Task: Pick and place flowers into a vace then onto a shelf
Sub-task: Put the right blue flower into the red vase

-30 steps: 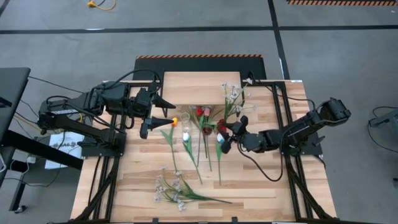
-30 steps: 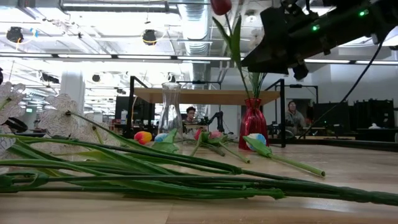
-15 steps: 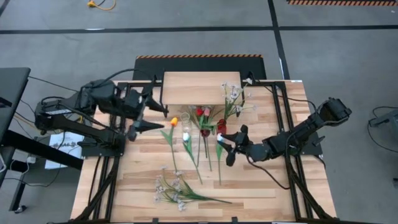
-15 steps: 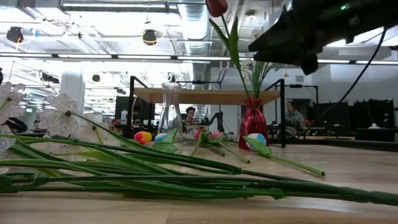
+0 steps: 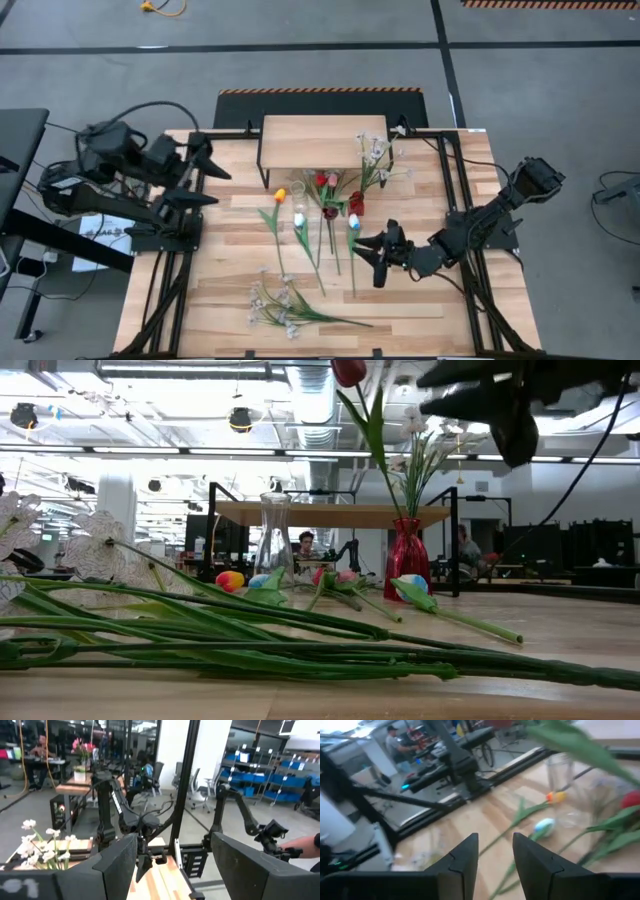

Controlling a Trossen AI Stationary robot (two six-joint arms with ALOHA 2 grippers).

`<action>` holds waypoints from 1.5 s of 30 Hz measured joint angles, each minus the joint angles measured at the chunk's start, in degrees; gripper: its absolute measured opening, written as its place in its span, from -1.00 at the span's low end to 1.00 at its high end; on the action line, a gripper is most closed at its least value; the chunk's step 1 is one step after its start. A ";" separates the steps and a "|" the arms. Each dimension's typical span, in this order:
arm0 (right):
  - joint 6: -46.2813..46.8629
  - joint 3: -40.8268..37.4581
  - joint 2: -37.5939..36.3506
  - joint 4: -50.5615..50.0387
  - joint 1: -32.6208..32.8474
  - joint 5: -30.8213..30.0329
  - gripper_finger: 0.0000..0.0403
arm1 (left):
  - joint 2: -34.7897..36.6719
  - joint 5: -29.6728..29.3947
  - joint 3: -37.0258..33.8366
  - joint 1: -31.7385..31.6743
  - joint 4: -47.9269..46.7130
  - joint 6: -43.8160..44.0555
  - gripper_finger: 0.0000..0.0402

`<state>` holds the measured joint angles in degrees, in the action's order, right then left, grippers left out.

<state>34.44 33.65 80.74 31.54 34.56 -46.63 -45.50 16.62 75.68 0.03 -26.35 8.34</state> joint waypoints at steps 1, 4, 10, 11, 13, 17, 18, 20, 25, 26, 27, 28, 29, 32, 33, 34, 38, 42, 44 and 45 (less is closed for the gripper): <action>0.09 0.81 0.19 -0.87 0.03 0.73 -0.44 | 0.45 -0.10 0.00 0.00 0.02 0.00 0.22; 0.19 4.66 0.27 -7.25 -0.06 2.82 -0.44 | 1.72 -0.37 0.00 0.00 -0.08 -0.22 0.22; 5.62 15.52 1.21 -30.88 -0.21 2.89 -0.44 | 3.06 -0.37 0.00 0.00 -3.06 -0.58 0.22; 8.15 17.14 1.23 -34.99 -0.21 3.08 -0.44 | 3.34 -0.39 0.00 0.00 -3.95 -0.76 0.22; 14.82 19.60 1.99 -43.42 -0.25 4.13 -0.44 | 3.93 -0.33 0.00 0.00 -5.47 -1.20 0.22; 30.03 23.10 2.94 -54.44 -0.57 9.50 -0.44 | 5.15 -0.11 0.00 0.00 -6.77 -1.62 0.22; 33.07 23.35 3.05 -56.13 -0.72 11.13 -0.44 | 5.43 -0.11 0.00 0.00 -7.00 -1.80 0.22; 37.87 23.63 4.01 -56.93 -0.96 13.57 -0.44 | 5.70 0.01 0.02 0.00 -7.41 -2.85 0.22; 46.71 25.42 8.83 -56.00 -2.39 16.22 -0.44 | 7.02 0.08 0.03 0.00 -7.65 -3.89 0.22; 47.95 25.51 10.14 -56.59 -2.63 16.57 -0.44 | 7.17 0.09 0.02 0.00 -7.80 -3.91 0.22; 49.08 25.66 11.51 -57.41 -2.94 16.61 -0.44 | 7.20 0.09 0.02 0.00 -7.76 -4.09 0.22; 50.62 26.43 13.37 -57.31 -3.36 16.62 -0.44 | 7.45 0.13 0.02 0.00 -7.74 -4.19 0.22; 52.11 27.05 15.11 -56.47 -3.80 16.73 -0.44 | 7.87 0.13 0.02 0.00 -7.87 -4.18 0.22; 54.94 28.54 19.90 -57.64 -4.92 16.77 -0.44 | 8.25 0.26 0.04 0.00 -7.76 -4.22 0.22; 55.68 29.24 21.66 -57.26 -5.36 16.85 -0.44 | 8.50 0.53 0.03 0.00 -7.89 -4.21 0.22; 56.19 29.65 23.05 -57.65 -5.74 16.88 -0.44 | 8.51 0.64 0.02 0.00 -7.93 -4.20 0.22; 56.59 32.39 28.46 -58.16 -7.09 17.01 -0.44 | 9.04 0.70 0.02 0.00 -8.35 -4.20 0.22; 56.70 34.65 31.82 -59.31 -7.79 16.99 -0.44 | 9.16 0.68 0.02 0.00 -9.23 -4.17 0.22; 57.36 36.41 32.91 -59.58 -7.82 16.90 -0.44 | 9.18 0.69 0.02 0.00 -9.31 -4.17 0.22; 57.51 36.95 33.06 -60.63 -7.81 16.94 -0.45 | 9.19 0.68 0.02 0.00 -9.51 -4.17 0.22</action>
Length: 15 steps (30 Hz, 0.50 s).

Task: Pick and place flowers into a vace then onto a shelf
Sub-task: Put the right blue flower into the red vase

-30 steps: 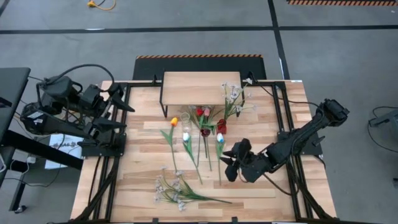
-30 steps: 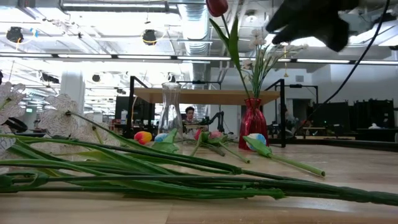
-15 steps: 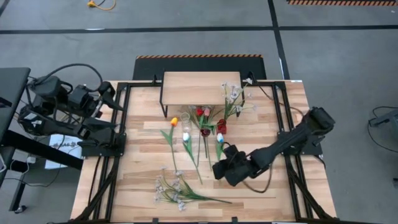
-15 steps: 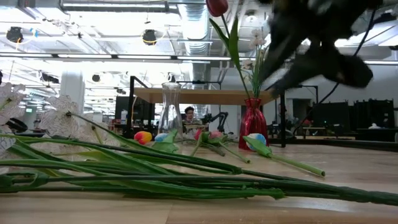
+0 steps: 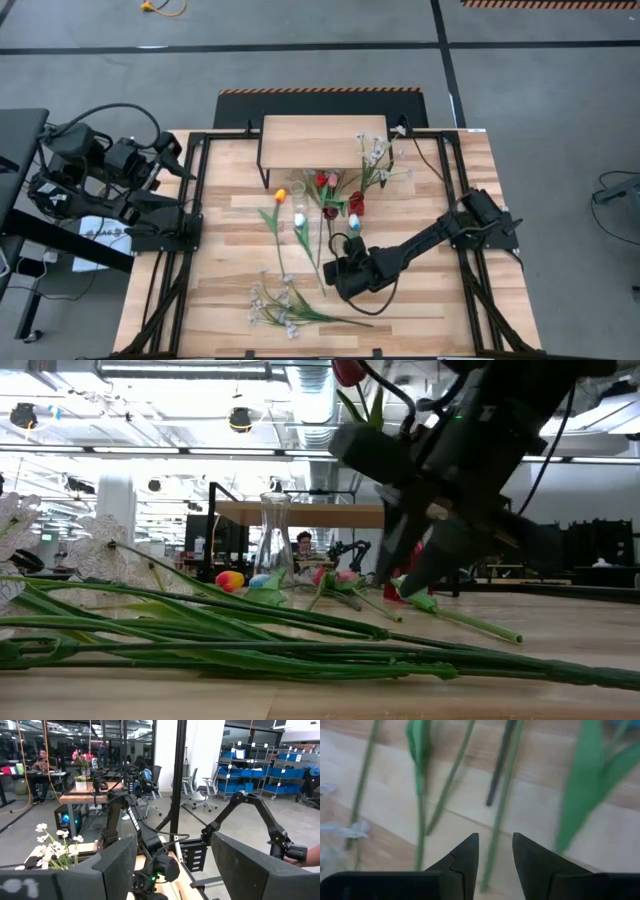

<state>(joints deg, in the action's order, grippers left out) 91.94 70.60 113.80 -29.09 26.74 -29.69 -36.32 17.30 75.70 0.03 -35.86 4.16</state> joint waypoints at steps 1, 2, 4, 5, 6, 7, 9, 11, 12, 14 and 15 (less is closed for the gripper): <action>0.02 0.60 -0.08 -2.46 0.04 0.00 -0.45 | -0.04 0.02 0.00 0.00 -0.01 0.00 0.22; -0.02 1.52 -0.11 -4.35 0.04 0.04 -0.46 | -0.04 0.02 0.00 0.00 0.01 0.00 0.22; 0.13 3.37 -0.21 -7.34 0.04 1.14 -0.48 | -0.01 0.00 0.00 -0.01 -0.39 -0.01 0.22; 0.43 3.80 -0.82 -11.01 0.04 1.63 -0.50 | -0.09 0.00 0.00 0.00 -0.63 -0.03 0.22; 0.86 4.45 -1.16 -14.36 0.04 1.82 -0.51 | -0.09 0.00 0.00 -0.02 -0.92 -0.04 0.22; 1.33 5.29 -1.21 -15.37 0.04 2.06 -0.52 | -0.09 0.02 0.00 -0.02 -1.25 -0.04 0.22; 2.18 5.87 -2.05 -19.74 0.02 2.92 -0.54 | -0.13 0.02 0.00 0.00 -1.34 -0.04 0.22; 2.39 6.68 -2.30 -21.53 -0.30 3.56 -0.55 | -0.15 0.08 0.00 0.00 -1.36 -0.04 0.22; 2.60 6.83 -2.25 -21.47 -0.64 4.78 -0.55 | -0.15 0.20 0.00 -0.01 -1.36 -0.04 0.22; 2.63 6.59 -2.20 -23.34 -1.45 7.94 -0.55 | -0.13 0.33 0.00 0.00 -1.36 -0.04 0.22; 2.68 6.59 -1.95 -22.96 -1.92 9.35 -0.54 | -0.12 0.35 0.00 0.00 -1.50 -0.04 0.22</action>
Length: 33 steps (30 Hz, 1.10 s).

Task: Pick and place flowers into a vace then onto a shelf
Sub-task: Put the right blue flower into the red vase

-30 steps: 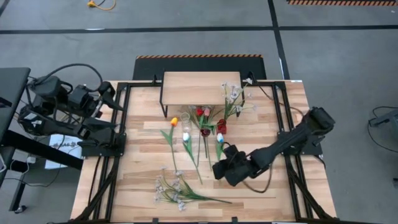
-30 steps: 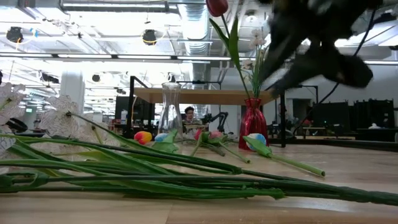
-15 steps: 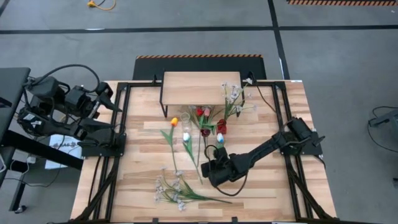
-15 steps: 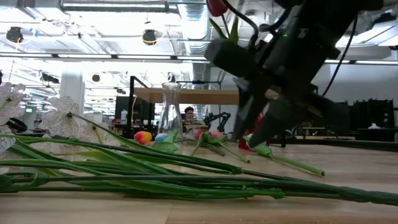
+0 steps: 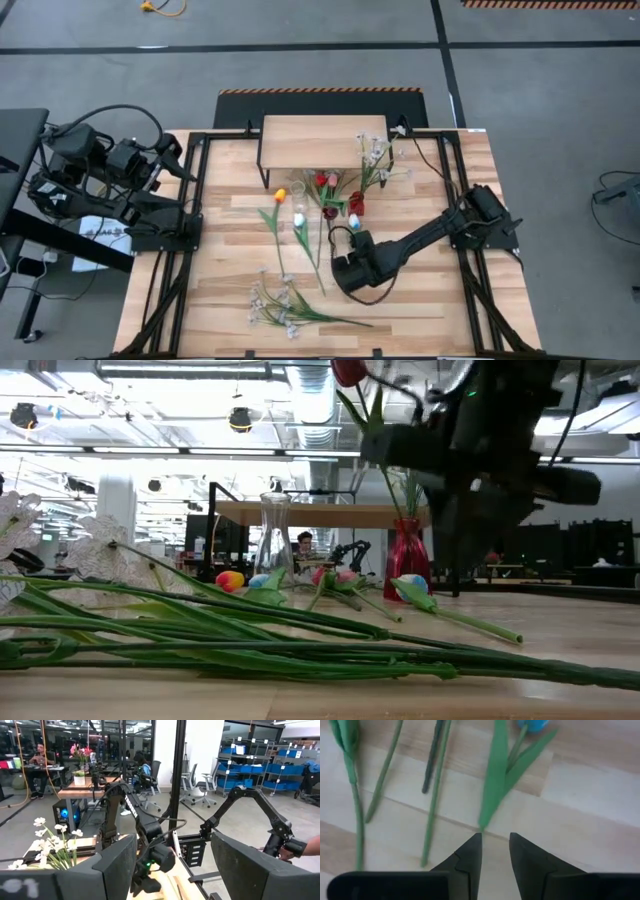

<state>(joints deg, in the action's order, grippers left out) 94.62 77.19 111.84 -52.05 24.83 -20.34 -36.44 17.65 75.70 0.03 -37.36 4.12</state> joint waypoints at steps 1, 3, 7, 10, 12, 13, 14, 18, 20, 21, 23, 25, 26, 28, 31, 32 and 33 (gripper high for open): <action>-0.02 0.08 0.44 0.28 -0.41 1.00 -0.54 | 0.06 0.00 0.00 0.00 -0.28 0.00 0.22; -0.01 -0.05 1.04 0.19 -1.06 1.71 -0.54 | 0.08 0.04 0.00 0.00 -0.57 0.02 0.22; -0.04 0.02 0.95 0.50 -2.12 -0.37 -0.54 | 0.08 0.07 0.00 -0.01 -0.76 0.04 0.22; -0.52 0.02 0.95 0.72 -2.98 -1.40 -0.54 | 0.08 0.09 0.00 0.00 -0.77 0.04 0.22; -1.30 0.01 0.95 0.94 -3.49 -1.17 -0.54 | 0.08 0.08 0.00 0.00 -0.81 0.04 0.22; -2.08 0.00 0.95 1.24 -3.70 -1.08 -0.54 | 0.08 0.08 0.00 0.00 -0.83 0.04 0.22; -2.76 0.00 0.95 1.83 -3.77 -0.94 -0.54 | 0.08 0.07 0.00 -0.01 -0.91 0.04 0.22; -3.45 0.00 0.95 2.16 -4.25 -0.69 -0.54 | 0.08 0.07 0.00 0.00 -1.09 0.07 0.22; -4.16 0.00 0.95 2.52 -4.32 -0.52 -0.54 | 0.08 0.08 0.00 0.00 -1.08 0.04 0.22; -4.71 0.00 0.95 3.11 -4.34 -0.44 -0.54 | 0.08 0.07 0.00 0.00 -1.12 0.04 0.22; -5.13 0.00 1.22 3.92 -4.34 -0.37 -0.53 | 0.08 0.07 0.00 0.00 -1.38 0.04 0.22; -5.11 0.02 2.48 4.59 -4.34 0.69 -0.51 | 0.08 0.07 0.00 -0.01 -1.65 -0.03 0.22; -5.13 -0.06 3.12 4.30 -4.34 1.52 -0.49 | 0.08 0.07 0.00 -0.01 -1.76 -0.15 0.22; -4.89 0.01 4.43 4.81 -4.32 2.96 -0.45 | 0.08 0.07 0.00 0.00 -1.78 -0.20 0.22; -3.30 0.26 6.28 4.85 -4.21 3.62 -0.39 | 0.08 0.07 0.00 0.00 -1.80 -0.20 0.22; -2.68 0.33 6.76 4.75 -4.10 3.68 -0.38 | 0.10 0.07 0.00 -0.02 -1.78 -0.20 0.22; -2.06 0.33 7.09 4.69 -3.89 3.73 -0.36 | 0.08 0.07 0.00 -0.02 -1.80 -0.20 0.22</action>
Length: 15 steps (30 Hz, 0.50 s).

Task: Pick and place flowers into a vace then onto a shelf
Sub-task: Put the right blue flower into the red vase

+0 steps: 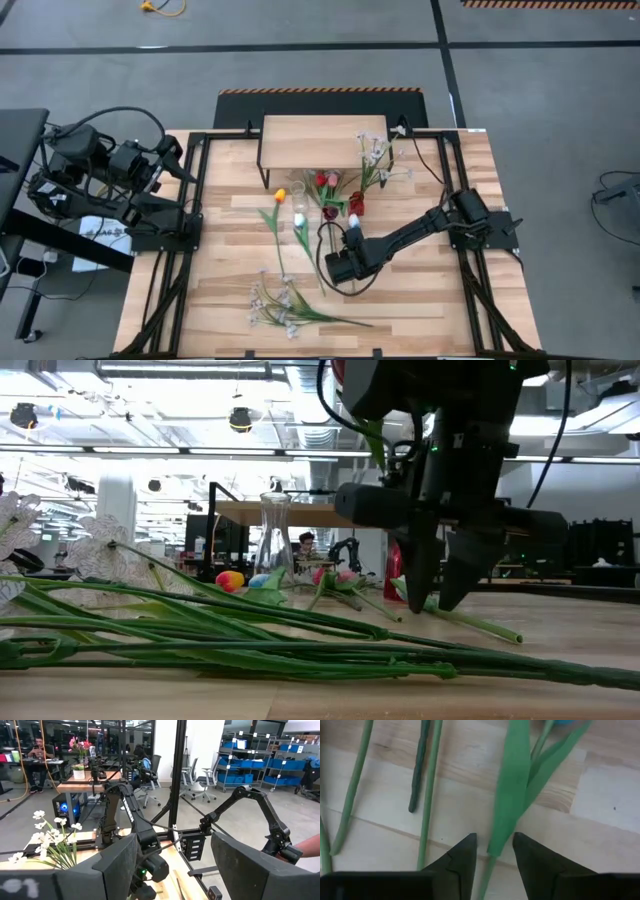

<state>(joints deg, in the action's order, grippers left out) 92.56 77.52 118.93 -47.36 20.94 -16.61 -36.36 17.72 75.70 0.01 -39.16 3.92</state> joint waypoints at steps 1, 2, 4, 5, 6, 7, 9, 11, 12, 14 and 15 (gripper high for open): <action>0.22 -0.01 0.29 0.05 0.16 -0.03 -0.35 | 0.01 -0.01 0.00 0.02 0.01 -0.04 0.22; 0.29 -0.01 0.57 0.13 0.31 -0.12 -0.34 | 0.01 0.00 0.00 0.02 0.00 -0.07 0.22; 0.73 -0.01 0.77 0.01 0.36 -0.16 -0.34 | 0.02 -0.01 0.00 0.02 0.00 -0.12 0.22; 0.86 -0.01 0.77 0.01 0.34 0.04 -0.35 | 0.02 -0.02 0.00 0.01 0.02 -0.18 0.22; 0.89 -0.01 0.79 0.01 0.32 0.13 -0.37 | 0.02 -0.02 0.00 0.01 0.01 -0.20 0.22; 0.91 -0.01 0.79 -0.04 0.30 0.21 -0.41 | 0.02 -0.10 0.00 0.02 0.00 -0.20 0.22; 1.31 -0.07 0.81 -0.25 0.28 0.34 -0.52 | 0.02 -0.22 0.00 0.02 0.02 -0.20 0.22; 2.21 -0.10 0.81 -0.68 0.30 0.50 -0.69 | 0.02 -0.24 0.00 0.00 0.02 -0.22 0.22; 2.24 -0.12 0.81 -0.59 0.30 0.54 -0.79 | 0.02 -0.25 0.00 0.02 0.01 -0.22 0.22; 2.17 -0.18 0.45 -0.41 0.30 0.96 -0.93 | 0.02 -0.32 0.00 0.01 0.01 -0.22 0.22; 2.26 -0.23 0.33 -0.44 0.34 1.44 -0.94 | 0.02 -0.33 0.00 0.00 0.01 -0.22 0.22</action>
<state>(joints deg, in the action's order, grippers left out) 94.82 77.30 119.26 -47.81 21.28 -15.17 -36.34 17.38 75.70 0.01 -39.14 3.70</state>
